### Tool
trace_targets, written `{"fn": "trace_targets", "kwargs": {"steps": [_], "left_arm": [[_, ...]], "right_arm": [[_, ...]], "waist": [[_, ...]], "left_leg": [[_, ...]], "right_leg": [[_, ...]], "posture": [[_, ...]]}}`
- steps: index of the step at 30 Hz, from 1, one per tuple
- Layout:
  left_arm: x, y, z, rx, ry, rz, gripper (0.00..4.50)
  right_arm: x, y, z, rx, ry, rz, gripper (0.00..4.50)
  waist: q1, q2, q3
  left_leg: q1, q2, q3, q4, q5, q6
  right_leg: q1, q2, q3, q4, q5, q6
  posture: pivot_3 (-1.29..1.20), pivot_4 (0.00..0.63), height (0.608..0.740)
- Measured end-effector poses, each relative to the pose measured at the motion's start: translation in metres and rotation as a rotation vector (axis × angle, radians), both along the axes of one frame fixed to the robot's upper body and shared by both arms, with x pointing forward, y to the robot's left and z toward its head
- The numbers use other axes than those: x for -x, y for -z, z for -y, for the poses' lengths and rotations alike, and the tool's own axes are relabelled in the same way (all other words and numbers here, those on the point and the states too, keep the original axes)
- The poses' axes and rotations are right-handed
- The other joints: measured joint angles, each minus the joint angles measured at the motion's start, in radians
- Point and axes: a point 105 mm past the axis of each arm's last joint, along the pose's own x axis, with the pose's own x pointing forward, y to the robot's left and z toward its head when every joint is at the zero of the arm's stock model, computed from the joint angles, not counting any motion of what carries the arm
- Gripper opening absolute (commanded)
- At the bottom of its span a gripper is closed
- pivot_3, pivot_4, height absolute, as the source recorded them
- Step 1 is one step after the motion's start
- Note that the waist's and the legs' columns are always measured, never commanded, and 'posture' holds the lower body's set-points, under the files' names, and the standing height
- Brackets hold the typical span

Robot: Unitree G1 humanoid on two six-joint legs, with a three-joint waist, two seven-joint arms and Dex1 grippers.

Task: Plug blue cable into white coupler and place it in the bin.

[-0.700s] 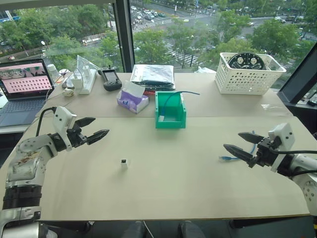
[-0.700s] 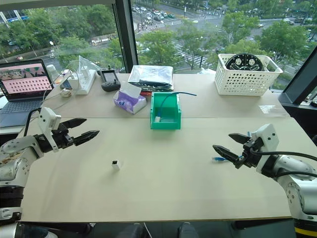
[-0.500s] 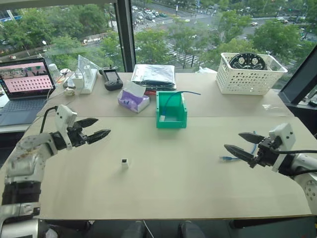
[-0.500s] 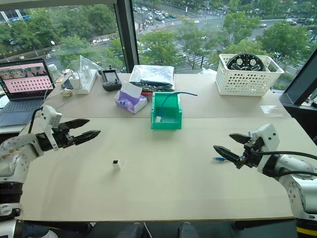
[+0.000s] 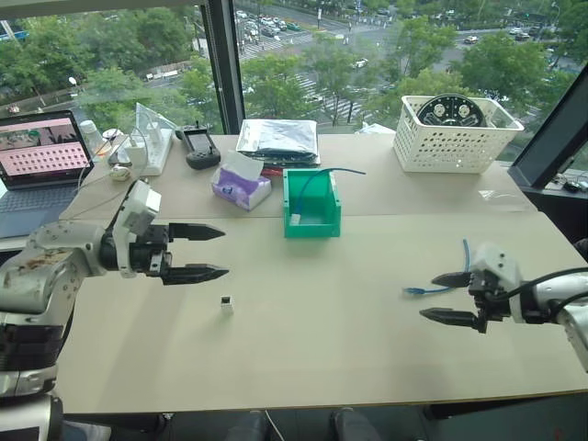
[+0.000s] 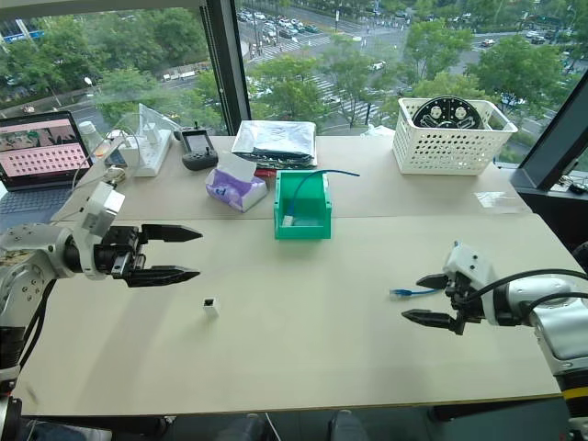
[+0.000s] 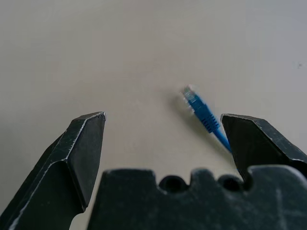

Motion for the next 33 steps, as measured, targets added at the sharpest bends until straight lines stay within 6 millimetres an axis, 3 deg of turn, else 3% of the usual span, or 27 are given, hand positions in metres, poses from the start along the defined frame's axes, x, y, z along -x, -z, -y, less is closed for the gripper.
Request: {"fn": "trace_targets", "kwargs": {"steps": [5, 11, 15, 24, 26, 28, 30, 33], "left_arm": [[0.012, 0.009, 0.002, -0.029, 0.003, -0.034, 4.43], [0.011, 0.008, -0.009, -0.070, -0.056, -0.042, 4.43], [0.010, 0.007, -0.012, -0.077, -0.078, -0.037, 4.43], [0.008, 0.014, -0.024, -0.139, -0.161, -0.054, 4.43], [0.007, 0.014, -0.023, -0.140, -0.159, -0.054, 4.43], [0.007, 0.014, -0.022, -0.143, -0.156, -0.053, 4.43], [0.005, 0.013, -0.020, -0.149, -0.149, -0.046, 4.43], [0.003, 0.014, -0.020, -0.172, -0.149, -0.027, 4.43]], "right_arm": [[-0.023, 0.005, 0.001, 0.054, -0.029, 0.060, 4.46], [-0.035, 0.020, -0.003, 0.081, -0.066, 0.046, 4.46], [-0.041, 0.021, -0.001, 0.094, -0.077, 0.030, 3.38], [-0.035, 0.024, 0.007, 0.098, -0.081, -0.012, 0.32], [-0.037, 0.023, 0.006, 0.108, -0.088, -0.008, 0.03], [-0.040, 0.020, -0.004, 0.115, -0.112, -0.002, 0.03], [-0.043, 0.019, -0.028, 0.091, -0.170, -0.001, 0.03], [-0.041, 0.015, -0.082, 0.046, -0.317, 0.027, 0.03]], "waist": [[-0.001, 0.000, 0.000], [0.004, 0.000, 0.001], [0.003, 0.000, 0.001], [0.009, 0.000, 0.000], [0.008, 0.000, 0.000], [0.006, 0.000, 0.000], [-0.004, 0.000, 0.000], [-0.020, 0.000, 0.001]], "left_leg": [[0.002, 0.001, 0.000, 0.000, 0.001, -0.001], [0.002, 0.000, 0.000, 0.000, 0.001, -0.001], [0.002, 0.000, 0.000, 0.000, 0.001, -0.001], [0.005, 0.000, -0.001, 0.000, 0.001, -0.001], [0.005, 0.000, -0.001, 0.000, 0.001, -0.001], [0.005, 0.001, -0.001, 0.000, 0.001, -0.001], [0.005, 0.002, 0.000, 0.000, 0.001, -0.002], [0.005, 0.002, 0.000, 0.000, 0.001, -0.002]], "right_leg": [[0.001, 0.001, 0.000, 0.000, 0.000, 0.000], [0.001, 0.001, 0.000, 0.000, 0.001, -0.001], [0.002, 0.001, 0.000, 0.000, 0.001, -0.001], [0.004, 0.001, 0.000, 0.000, 0.000, -0.001], [0.004, 0.001, 0.000, 0.001, 0.000, -0.001], [0.004, 0.002, 0.000, 0.001, 0.001, -0.001], [0.002, 0.003, 0.000, 0.001, 0.001, -0.002], [0.000, 0.003, 0.001, 0.006, 0.001, -0.003]], "posture": [[0.00, 0.150, 0.728], [0.00, 0.150, 0.728], [0.00, 0.150, 0.728], [0.00, 0.150, 0.728], [0.00, 0.150, 0.728], [0.00, 0.150, 0.728], [0.00, 0.150, 0.728], [0.00, 0.150, 0.728]]}}
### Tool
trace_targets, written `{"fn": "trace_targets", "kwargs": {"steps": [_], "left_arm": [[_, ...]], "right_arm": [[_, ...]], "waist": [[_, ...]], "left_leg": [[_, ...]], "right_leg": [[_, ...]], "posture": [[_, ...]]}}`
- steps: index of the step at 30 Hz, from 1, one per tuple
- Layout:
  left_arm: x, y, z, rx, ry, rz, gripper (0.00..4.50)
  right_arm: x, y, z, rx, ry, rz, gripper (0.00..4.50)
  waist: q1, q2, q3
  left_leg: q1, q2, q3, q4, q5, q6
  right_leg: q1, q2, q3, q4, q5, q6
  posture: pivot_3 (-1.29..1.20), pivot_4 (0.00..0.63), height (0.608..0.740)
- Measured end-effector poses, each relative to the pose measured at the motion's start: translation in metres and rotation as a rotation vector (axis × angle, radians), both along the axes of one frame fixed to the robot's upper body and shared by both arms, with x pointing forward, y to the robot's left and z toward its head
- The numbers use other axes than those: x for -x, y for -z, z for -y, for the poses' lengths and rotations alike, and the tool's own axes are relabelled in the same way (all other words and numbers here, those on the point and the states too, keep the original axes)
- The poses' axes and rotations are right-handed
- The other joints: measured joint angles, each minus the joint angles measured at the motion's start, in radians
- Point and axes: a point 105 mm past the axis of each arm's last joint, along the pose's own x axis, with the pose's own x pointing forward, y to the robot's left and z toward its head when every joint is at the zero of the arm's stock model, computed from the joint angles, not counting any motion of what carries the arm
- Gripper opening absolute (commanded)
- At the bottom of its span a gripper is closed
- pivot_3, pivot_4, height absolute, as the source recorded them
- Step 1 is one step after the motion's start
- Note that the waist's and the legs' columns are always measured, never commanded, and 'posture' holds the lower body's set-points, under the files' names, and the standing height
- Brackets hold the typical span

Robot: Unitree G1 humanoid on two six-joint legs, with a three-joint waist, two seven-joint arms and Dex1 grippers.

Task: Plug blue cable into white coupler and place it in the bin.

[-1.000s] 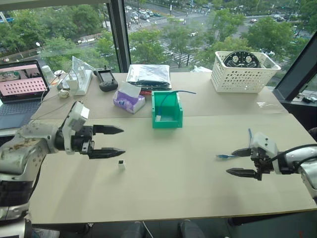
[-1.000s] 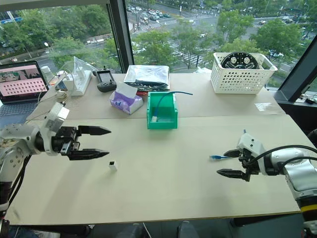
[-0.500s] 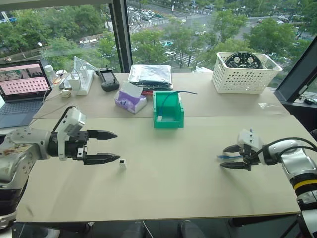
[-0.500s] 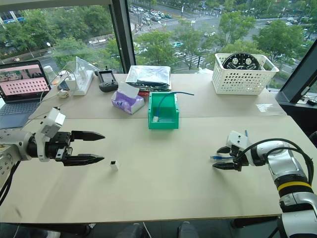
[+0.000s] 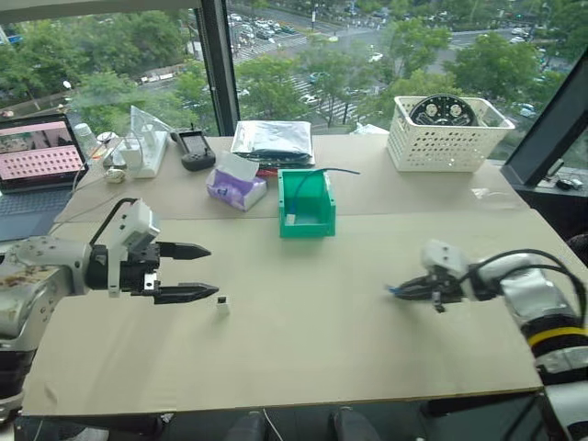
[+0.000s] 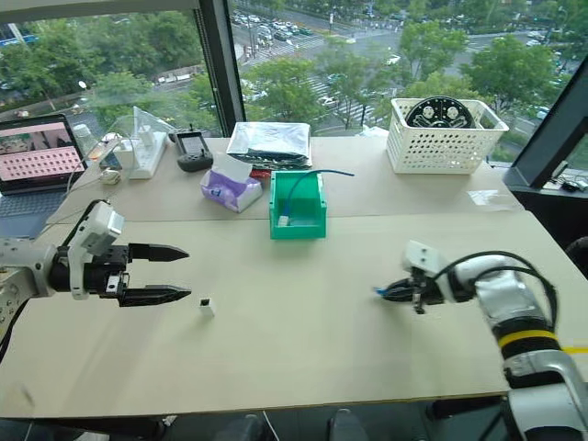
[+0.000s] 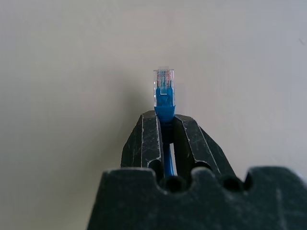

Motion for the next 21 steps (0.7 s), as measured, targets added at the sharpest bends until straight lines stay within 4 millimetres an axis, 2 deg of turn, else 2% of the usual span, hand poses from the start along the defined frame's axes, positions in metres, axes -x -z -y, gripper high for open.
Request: {"fn": "trace_targets", "kwargs": {"steps": [1, 6, 9, 11, 13, 14, 17, 18, 21], "left_arm": [[-0.001, 0.003, 0.000, -0.014, 0.001, 0.000, 4.43], [0.001, 0.008, -0.002, -0.020, -0.013, -0.010, 4.43], [0.004, 0.012, -0.004, -0.019, -0.021, -0.022, 4.43], [0.006, 0.013, -0.004, -0.020, -0.019, -0.024, 4.43], [0.009, 0.014, -0.003, -0.020, -0.022, -0.020, 4.43], [0.010, 0.014, -0.003, -0.018, -0.021, -0.018, 4.43], [0.011, 0.014, 0.003, -0.008, -0.014, 0.001, 4.43], [0.012, 0.014, 0.005, -0.008, -0.008, 0.005, 4.43], [0.011, 0.017, 0.014, -0.004, 0.017, 0.002, 4.43]], "right_arm": [[0.002, -0.006, -0.023, -0.017, -0.060, 0.013, 0.03], [0.006, -0.015, -0.068, -0.040, -0.169, 0.054, 0.03], [0.008, -0.009, -0.088, -0.059, -0.187, 0.039, 0.03], [0.005, -0.008, -0.091, -0.055, -0.178, 0.041, 0.03], [-0.001, -0.009, -0.089, -0.029, -0.157, 0.055, 1.03], [-0.004, -0.009, -0.087, -0.017, -0.146, 0.061, 1.18], [-0.008, -0.005, -0.086, -0.014, -0.127, 0.045, 2.09], [-0.008, -0.004, -0.088, -0.016, -0.127, 0.039, 2.57], [-0.008, -0.004, -0.090, -0.029, -0.131, 0.034, 3.49]], "waist": [[0.000, 0.000, 0.000], [0.004, 0.000, 0.000], [0.007, 0.000, 0.000], [0.010, 0.000, 0.001], [0.010, 0.000, 0.001], [0.010, 0.000, 0.001], [0.011, 0.000, 0.001], [0.010, 0.000, 0.001], [0.010, 0.000, 0.001]], "left_leg": [[0.000, 0.000, 0.000, 0.000, 0.000, 0.000], [0.000, -0.001, -0.001, 0.000, 0.000, 0.000], [0.000, -0.002, -0.001, 0.000, 0.000, -0.001], [0.000, -0.002, -0.001, 0.000, 0.000, -0.001], [0.000, -0.002, -0.001, 0.000, 0.001, -0.001], [0.000, -0.002, -0.001, 0.000, 0.001, -0.001], [0.000, -0.002, -0.001, 0.000, 0.001, -0.001], [0.000, -0.002, -0.001, 0.000, 0.001, -0.001], [0.000, -0.002, -0.001, 0.000, 0.001, -0.002]], "right_leg": [[0.000, 0.000, 0.000, 0.002, 0.000, 0.000], [-0.001, -0.001, 0.000, 0.003, 0.000, 0.000], [-0.001, -0.001, 0.000, 0.003, 0.000, 0.000], [-0.001, -0.002, 0.000, 0.004, 0.000, 0.000], [-0.001, -0.002, 0.000, 0.004, 0.000, 0.000], [-0.001, -0.002, 0.000, 0.004, 0.000, 0.000], [-0.001, -0.001, -0.001, 0.004, 0.000, -0.001], [-0.002, -0.001, -0.001, 0.004, 0.000, -0.001], [-0.001, -0.001, -0.001, 0.005, 0.000, -0.001]], "posture": [[0.00, 0.150, 0.728], [0.00, 0.150, 0.728], [0.00, 0.150, 0.728], [0.00, 0.150, 0.728], [0.00, 0.150, 0.728], [0.00, 0.150, 0.728], [0.00, 0.150, 0.728], [0.00, 0.150, 0.728], [0.00, 0.150, 0.728]]}}
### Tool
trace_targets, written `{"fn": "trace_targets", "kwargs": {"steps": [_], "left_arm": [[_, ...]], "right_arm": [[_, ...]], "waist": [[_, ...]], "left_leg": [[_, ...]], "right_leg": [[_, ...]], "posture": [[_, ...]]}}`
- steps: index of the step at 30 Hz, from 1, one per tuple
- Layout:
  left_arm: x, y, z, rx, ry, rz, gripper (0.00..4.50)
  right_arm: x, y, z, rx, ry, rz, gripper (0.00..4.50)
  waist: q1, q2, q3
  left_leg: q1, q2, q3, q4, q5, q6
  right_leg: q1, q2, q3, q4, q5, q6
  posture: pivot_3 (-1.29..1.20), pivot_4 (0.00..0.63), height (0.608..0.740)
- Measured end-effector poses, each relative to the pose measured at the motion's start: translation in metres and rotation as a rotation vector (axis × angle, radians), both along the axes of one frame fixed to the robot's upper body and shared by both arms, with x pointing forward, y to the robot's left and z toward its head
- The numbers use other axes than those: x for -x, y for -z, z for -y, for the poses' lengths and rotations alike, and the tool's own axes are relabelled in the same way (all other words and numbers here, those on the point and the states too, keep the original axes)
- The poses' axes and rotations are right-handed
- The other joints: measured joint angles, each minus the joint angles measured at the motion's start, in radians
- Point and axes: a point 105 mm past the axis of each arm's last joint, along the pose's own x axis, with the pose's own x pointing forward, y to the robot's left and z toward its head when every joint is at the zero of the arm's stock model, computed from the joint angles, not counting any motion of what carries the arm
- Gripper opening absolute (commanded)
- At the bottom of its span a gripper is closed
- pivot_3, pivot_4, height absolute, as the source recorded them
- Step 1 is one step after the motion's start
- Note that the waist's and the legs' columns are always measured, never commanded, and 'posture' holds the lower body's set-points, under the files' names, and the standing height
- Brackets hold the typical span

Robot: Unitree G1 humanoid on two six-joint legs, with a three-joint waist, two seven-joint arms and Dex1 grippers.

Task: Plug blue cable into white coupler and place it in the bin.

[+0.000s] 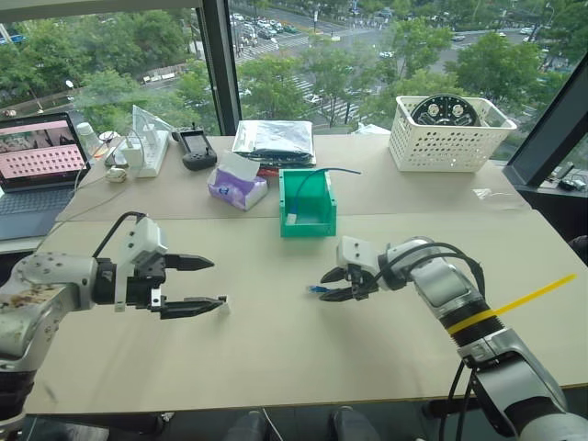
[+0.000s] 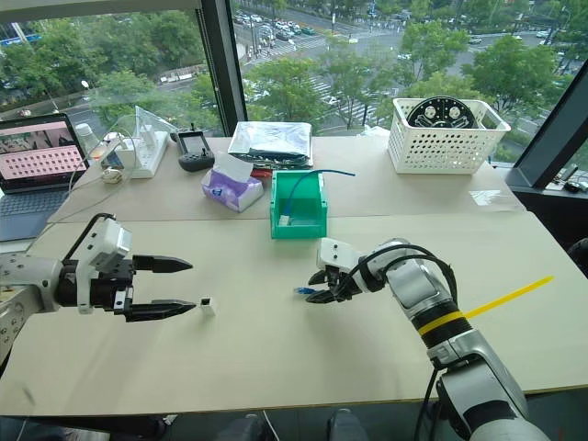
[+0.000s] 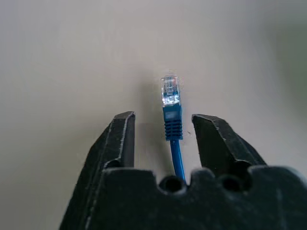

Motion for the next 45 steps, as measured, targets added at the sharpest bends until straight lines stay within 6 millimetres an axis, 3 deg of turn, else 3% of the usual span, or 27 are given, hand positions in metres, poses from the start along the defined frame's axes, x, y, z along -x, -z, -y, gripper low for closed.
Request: {"fn": "trace_targets", "kwargs": {"steps": [2, 3, 9, 15, 20, 27, 38, 41, 45], "left_arm": [[-0.004, 0.002, 0.009, -0.028, 0.041, 0.010, 4.43], [-0.007, 0.002, 0.015, -0.043, 0.066, 0.023, 4.43], [-0.040, 0.000, 0.071, -0.007, 0.226, 0.091, 4.43], [-0.063, 0.033, 0.107, -0.129, 0.321, 0.087, 4.43], [-0.064, 0.064, 0.113, -0.249, 0.345, 0.034, 4.43], [-0.083, 0.077, 0.133, -0.248, 0.253, 0.026, 4.43], [-0.087, 0.088, 0.149, -0.223, 0.234, -0.009, 4.43], [-0.093, 0.088, 0.152, -0.237, 0.215, 0.002, 3.73], [-0.096, 0.089, 0.155, -0.235, 0.200, 0.020, 2.04]], "right_arm": [[0.000, -0.008, -0.002, -0.037, 0.002, 0.015, 4.33], [0.000, -0.015, -0.004, -0.062, -0.002, 0.038, 4.47], [0.026, -0.026, 0.024, -0.112, 0.044, 0.048, 4.47], [0.049, -0.045, 0.054, -0.176, 0.186, 0.057, 4.47], [0.067, -0.044, 0.078, -0.192, 0.330, 0.033, 4.47], [0.081, -0.041, 0.095, -0.212, 0.458, 0.034, 4.47], [0.080, -0.042, 0.108, -0.184, 0.522, 0.056, 4.47], [0.079, -0.043, 0.109, -0.181, 0.532, 0.063, 4.50], [0.077, -0.045, 0.112, -0.162, 0.550, 0.079, 4.50]], "waist": [[0.003, 0.000, 0.000], [0.006, 0.000, 0.000], [0.041, -0.003, 0.001], [0.025, -0.003, 0.002], [0.020, -0.003, 0.002], [0.030, -0.004, 0.002], [0.034, -0.004, 0.002], [0.039, -0.004, 0.002], [0.041, -0.004, 0.002]], "left_leg": [[0.000, -0.001, 0.000, 0.000, 0.000, -0.001], [0.000, -0.001, 0.000, 0.000, 0.001, -0.001], [-0.003, -0.002, -0.002, 0.004, 0.001, -0.001], [-0.004, -0.001, -0.002, 0.004, 0.001, -0.001], [-0.005, -0.001, -0.002, 0.005, 0.001, -0.001], [-0.006, -0.001, -0.002, 0.010, 0.001, -0.001], [-0.008, -0.001, -0.002, 0.013, 0.000, 0.001], [-0.008, -0.001, -0.002, 0.014, 0.000, 0.001], [-0.008, -0.001, -0.002, 0.015, 0.000, 0.001]], "right_leg": [[0.000, 0.000, 0.000, 0.000, 0.000, 0.000], [0.000, 0.000, 0.000, 0.000, 0.000, 0.000], [0.001, 0.000, -0.002, 0.000, 0.000, 0.001], [0.000, 0.000, -0.002, 0.000, 0.000, 0.001], [0.000, 0.000, -0.001, 0.000, -0.001, 0.001], [0.002, -0.001, -0.002, 0.001, -0.006, 0.010], [0.002, -0.001, -0.002, 0.001, -0.006, 0.010], [0.002, -0.001, -0.002, 0.001, -0.006, 0.010], [0.003, -0.001, -0.002, 0.001, -0.006, 0.010]], "posture": [[0.00, 0.150, 0.728], [0.00, 0.150, 0.728], [0.00, 0.150, 0.728], [0.00, 0.150, 0.728], [0.00, 0.150, 0.728], [0.00, 0.150, 0.728], [0.00, 0.150, 0.728], [0.00, 0.150, 0.728], [0.00, 0.150, 0.728]]}}
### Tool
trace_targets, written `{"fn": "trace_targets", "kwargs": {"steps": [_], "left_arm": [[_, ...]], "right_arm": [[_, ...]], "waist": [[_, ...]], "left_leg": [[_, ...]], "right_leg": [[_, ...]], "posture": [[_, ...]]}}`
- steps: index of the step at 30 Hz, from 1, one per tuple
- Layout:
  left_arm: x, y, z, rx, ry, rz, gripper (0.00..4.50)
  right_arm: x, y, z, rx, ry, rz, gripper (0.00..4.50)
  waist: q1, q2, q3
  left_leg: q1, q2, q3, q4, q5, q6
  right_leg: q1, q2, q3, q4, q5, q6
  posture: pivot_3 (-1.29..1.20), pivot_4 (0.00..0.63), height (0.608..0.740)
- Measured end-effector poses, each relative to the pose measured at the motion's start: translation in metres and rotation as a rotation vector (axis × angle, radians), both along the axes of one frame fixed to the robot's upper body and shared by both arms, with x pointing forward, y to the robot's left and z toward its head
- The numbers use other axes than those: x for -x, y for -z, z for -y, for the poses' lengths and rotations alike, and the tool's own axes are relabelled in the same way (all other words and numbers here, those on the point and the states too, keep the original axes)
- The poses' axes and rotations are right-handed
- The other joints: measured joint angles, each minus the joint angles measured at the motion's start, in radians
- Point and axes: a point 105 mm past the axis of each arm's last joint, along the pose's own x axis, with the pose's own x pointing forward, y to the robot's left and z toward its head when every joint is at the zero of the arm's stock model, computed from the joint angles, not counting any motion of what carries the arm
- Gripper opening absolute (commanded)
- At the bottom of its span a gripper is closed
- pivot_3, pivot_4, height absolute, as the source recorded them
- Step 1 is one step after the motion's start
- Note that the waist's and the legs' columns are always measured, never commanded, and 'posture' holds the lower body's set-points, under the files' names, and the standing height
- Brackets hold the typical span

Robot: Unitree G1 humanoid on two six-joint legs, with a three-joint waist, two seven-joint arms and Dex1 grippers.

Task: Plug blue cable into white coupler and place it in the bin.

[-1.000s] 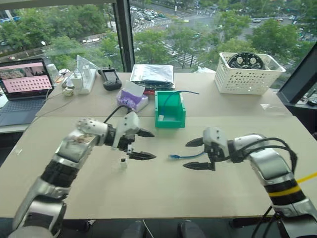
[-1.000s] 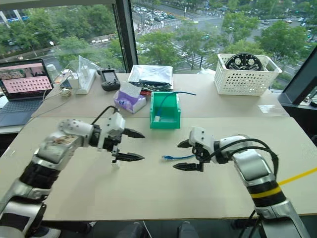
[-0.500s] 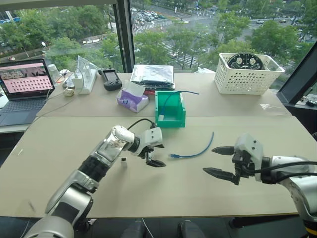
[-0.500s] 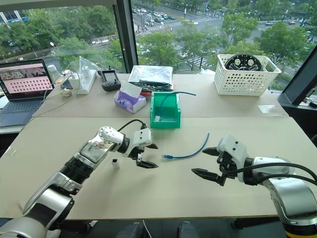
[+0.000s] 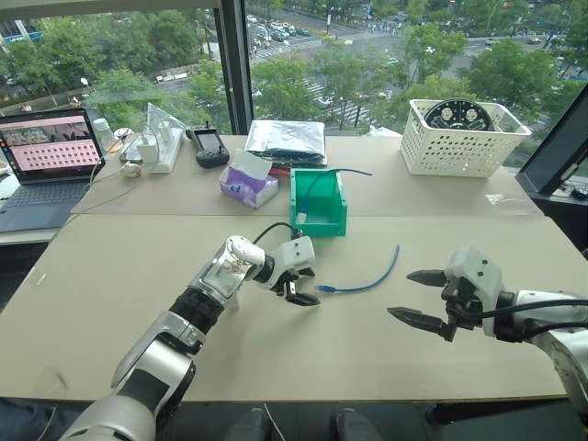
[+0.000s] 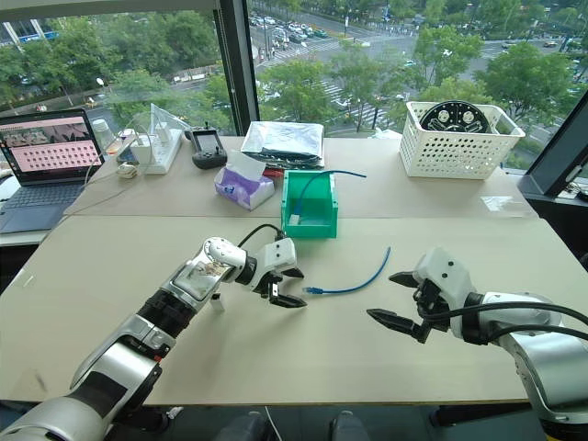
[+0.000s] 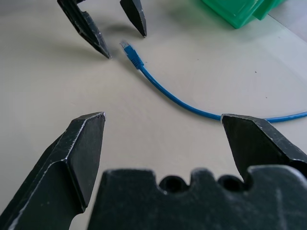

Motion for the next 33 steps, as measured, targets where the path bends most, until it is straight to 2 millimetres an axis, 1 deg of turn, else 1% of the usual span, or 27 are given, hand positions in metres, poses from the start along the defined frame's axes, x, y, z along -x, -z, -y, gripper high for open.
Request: {"fn": "trace_targets", "kwargs": {"steps": [1, 2, 5, 6, 10, 13, 15, 16, 18, 20, 21, 22, 23, 25, 28, 29, 33], "left_arm": [[0.000, 0.000, 0.002, 0.009, -0.002, -0.005, 1.62], [0.000, 0.001, 0.004, 0.015, 0.000, -0.008, 1.32], [0.002, 0.001, 0.008, 0.025, 0.009, -0.011, 0.19], [0.002, 0.002, 0.007, 0.027, 0.011, -0.010, 0.06], [0.004, 0.003, 0.006, 0.057, 0.005, -0.016, 0.06], [0.007, 0.004, 0.007, 0.083, 0.002, -0.031, 0.06], [0.013, -0.003, 0.012, 0.190, -0.021, -0.065, 0.06], [0.016, -0.008, 0.015, 0.232, -0.025, -0.074, 0.06], [0.024, -0.023, 0.024, 0.350, -0.041, -0.094, 0.06], [0.030, -0.033, 0.027, 0.413, -0.068, -0.088, 0.06], [0.032, -0.035, 0.028, 0.424, -0.072, -0.088, 0.06], [0.035, -0.038, 0.030, 0.436, -0.078, -0.089, 0.06], [0.038, -0.040, 0.032, 0.444, -0.081, -0.089, 0.06], [0.042, -0.044, 0.037, 0.473, -0.093, -0.097, 0.06], [0.044, -0.049, 0.040, 0.506, -0.132, -0.096, 0.06], [0.046, -0.049, 0.041, 0.505, -0.139, -0.093, 0.06], [0.048, -0.045, 0.042, 0.485, -0.156, -0.091, 0.06]], "right_arm": [[0.000, 0.000, 0.000, 0.003, 0.003, 0.000, 4.50], [0.000, 0.000, 0.001, 0.004, 0.004, 0.000, 4.50], [0.000, 0.000, 0.002, 0.016, 0.016, -0.010, 4.50], [0.001, 0.000, 0.002, 0.012, 0.018, -0.018, 4.50], [0.006, 0.007, -0.001, -0.015, 0.029, -0.071, 4.50], [0.011, 0.010, -0.003, -0.090, 0.059, -0.125, 4.50], [0.016, 0.008, -0.006, -0.284, 0.135, -0.191, 4.50], [0.018, 0.009, -0.008, -0.350, 0.158, -0.221, 4.50], [0.029, 0.022, -0.011, -0.501, 0.227, -0.341, 4.50], [0.033, 0.029, -0.012, -0.639, 0.300, -0.401, 4.50], [0.033, 0.030, -0.012, -0.679, 0.323, -0.413, 4.50], [0.033, 0.031, -0.011, -0.717, 0.359, -0.424, 4.50], [0.033, 0.031, -0.008, -0.736, 0.392, -0.426, 4.50], [0.029, 0.030, -0.009, -0.782, 0.434, -0.421, 4.50], [0.022, 0.029, -0.025, -0.874, 0.456, -0.436, 4.50], [0.017, 0.025, -0.030, -0.900, 0.461, -0.429, 4.50], [0.008, 0.014, -0.039, -0.959, 0.477, -0.417, 4.50]], "waist": [[0.001, 0.000, 0.000], [0.002, 0.000, 0.000], [0.002, 0.000, 0.000], [0.002, 0.000, 0.000], [0.002, 0.000, 0.000], [0.003, 0.000, 0.000], [0.003, 0.000, 0.000], [0.003, 0.000, 0.000], [0.006, 0.000, 0.000], [0.005, 0.000, 0.000], [0.004, 0.001, 0.000], [0.002, 0.001, 0.000], [0.002, 0.001, 0.000], [0.000, 0.001, 0.000], [-0.005, 0.002, -0.001], [-0.007, 0.002, -0.001], [-0.008, 0.002, -0.001]], "left_leg": [[0.000, 0.000, 0.000, 0.000, 0.000, 0.000], [0.000, 0.000, 0.000, 0.000, 0.000, 0.000], [-0.001, 0.000, 0.000, 0.000, 0.000, 0.000], [-0.001, 0.000, 0.000, 0.000, 0.000, 0.000], [-0.001, 0.000, 0.000, 0.000, 0.000, 0.001], [-0.001, 0.000, 0.000, 0.000, 0.000, 0.001], [-0.002, 0.000, -0.002, 0.000, 0.000, 0.001], [-0.002, 0.000, -0.003, 0.000, 0.000, 0.001], [-0.002, 0.000, -0.003, 0.000, -0.001, 0.001], [-0.002, -0.001, -0.003, 0.000, -0.001, 0.001], [-0.002, -0.001, -0.003, 0.000, -0.001, 0.001], [-0.001, -0.001, -0.002, 0.001, -0.001, 0.001], [-0.001, -0.001, -0.002, 0.001, -0.001, 0.001], [0.000, 0.000, -0.002, 0.001, -0.001, 0.001], [0.001, 0.001, -0.002, 0.000, -0.001, 0.001], [0.001, 0.001, -0.002, 0.000, -0.001, 0.001], [0.000, 0.000, -0.002, 0.000, -0.001, 0.001]], "right_leg": [[0.000, 0.000, 0.000, 0.000, 0.000, 0.000], [0.000, 0.000, 0.000, 0.000, 0.000, 0.000], [0.000, 0.000, 0.000, 0.000, 0.000, 0.000], [0.000, 0.000, 0.000, 0.000, 0.000, 0.000], [0.000, -0.001, 0.000, 0.000, 0.000, 0.000], [0.000, -0.001, 0.000, 0.000, 0.000, 0.000], [0.000, -0.001, -0.001, -0.001, 0.001, -0.001], [-0.001, -0.001, -0.001, 0.000, 0.002, -0.003], [-0.001, -0.002, 0.000, 0.000, 0.004, -0.006], [-0.001, -0.002, 0.000, 0.000, 0.004, -0.007], [-0.001, -0.002, 0.000, 0.000, 0.004, -0.006], [0.000, -0.002, 0.001, 0.000, 0.004, -0.005], [0.000, -0.002, 0.001, 0.000, 0.001, -0.001], [0.000, -0.001, 0.001, 0.000, 0.000, 0.000], [0.000, 0.000, 0.001, 0.001, 0.000, 0.000], [0.000, 0.000, 0.001, 0.001, 0.000, 0.000], [0.001, 0.000, 0.001, 0.000, 0.000, 0.000]], "posture": [[0.00, 0.150, 0.728], [0.00, 0.150, 0.728], [0.00, 0.150, 0.728], [0.00, 0.150, 0.728], [0.00, 0.150, 0.728], [0.00, 0.150, 0.728], [0.00, 0.150, 0.728], [0.00, 0.150, 0.728], [0.00, 0.150, 0.728], [0.00, 0.150, 0.728], [0.00, 0.150, 0.728], [0.00, 0.150, 0.728], [0.00, 0.150, 0.728], [0.00, 0.150, 0.728], [0.00, 0.150, 0.728], [0.00, 0.150, 0.728], [0.00, 0.150, 0.728]]}}
